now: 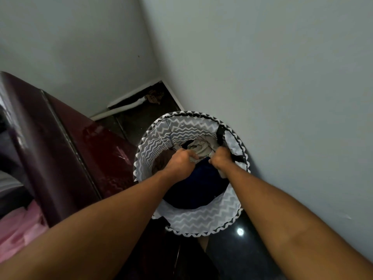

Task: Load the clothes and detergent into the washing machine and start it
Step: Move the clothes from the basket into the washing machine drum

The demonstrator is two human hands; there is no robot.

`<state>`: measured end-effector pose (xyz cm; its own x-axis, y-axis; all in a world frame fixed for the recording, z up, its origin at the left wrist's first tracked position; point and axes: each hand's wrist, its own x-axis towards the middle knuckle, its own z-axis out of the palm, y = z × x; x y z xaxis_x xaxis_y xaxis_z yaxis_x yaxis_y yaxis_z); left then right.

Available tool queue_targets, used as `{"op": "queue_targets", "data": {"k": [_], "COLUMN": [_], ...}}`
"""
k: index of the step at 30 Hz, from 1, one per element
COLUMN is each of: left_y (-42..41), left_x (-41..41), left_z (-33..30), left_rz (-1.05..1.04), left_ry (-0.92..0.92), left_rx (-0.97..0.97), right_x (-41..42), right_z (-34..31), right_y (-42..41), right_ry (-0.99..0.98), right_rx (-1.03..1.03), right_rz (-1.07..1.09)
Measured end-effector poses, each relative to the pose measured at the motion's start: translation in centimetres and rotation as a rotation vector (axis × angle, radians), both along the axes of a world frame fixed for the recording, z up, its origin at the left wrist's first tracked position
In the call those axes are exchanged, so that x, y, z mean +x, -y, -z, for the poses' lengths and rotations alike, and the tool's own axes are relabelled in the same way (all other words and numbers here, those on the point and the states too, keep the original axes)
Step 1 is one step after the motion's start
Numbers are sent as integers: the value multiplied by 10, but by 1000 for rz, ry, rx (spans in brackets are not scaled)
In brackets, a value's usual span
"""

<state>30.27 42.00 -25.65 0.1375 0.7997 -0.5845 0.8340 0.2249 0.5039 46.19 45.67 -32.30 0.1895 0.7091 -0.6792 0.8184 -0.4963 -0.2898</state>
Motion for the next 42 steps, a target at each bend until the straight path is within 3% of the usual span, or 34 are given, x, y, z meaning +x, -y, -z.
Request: {"op": "queue_targets", "data": {"k": [3,9,15,17,21,26,32,36,38,42], "left_y": [-1,3,-1,-4,-6,2,8,4,2,12], "left_x": [4,13,15,16,16,19,11,-10,-24,-50], "left_z": [-5,-13,1,2,-5,-35,-96,-154,-178,-242], "left_rz": [-45,21,73,46,-34,-189,-305,-230,-182,-222], "left_ry": [12,18,40,45,44,92,213,92,133,271], "left_rx": [4,-9,-4,-11,-43,9,287,494,556,488], "right_x": [6,-9,-5,-8,-14,-27,-46,-67,-78,-101], "right_z": [-7,-18,4,4,-13,-67,-162,-229,-264,-331], "right_y": [1,11,9,11,21,39,35,24,19,4], "right_ry": [-50,91,272,267,148,-80,-263,-385,-439,-565], "right_rx": [108,265,197,228,428,773,1113,1132,1112,924], "right_rz": [99,-12,-244,-221,23,177,112,121,115,86]}}
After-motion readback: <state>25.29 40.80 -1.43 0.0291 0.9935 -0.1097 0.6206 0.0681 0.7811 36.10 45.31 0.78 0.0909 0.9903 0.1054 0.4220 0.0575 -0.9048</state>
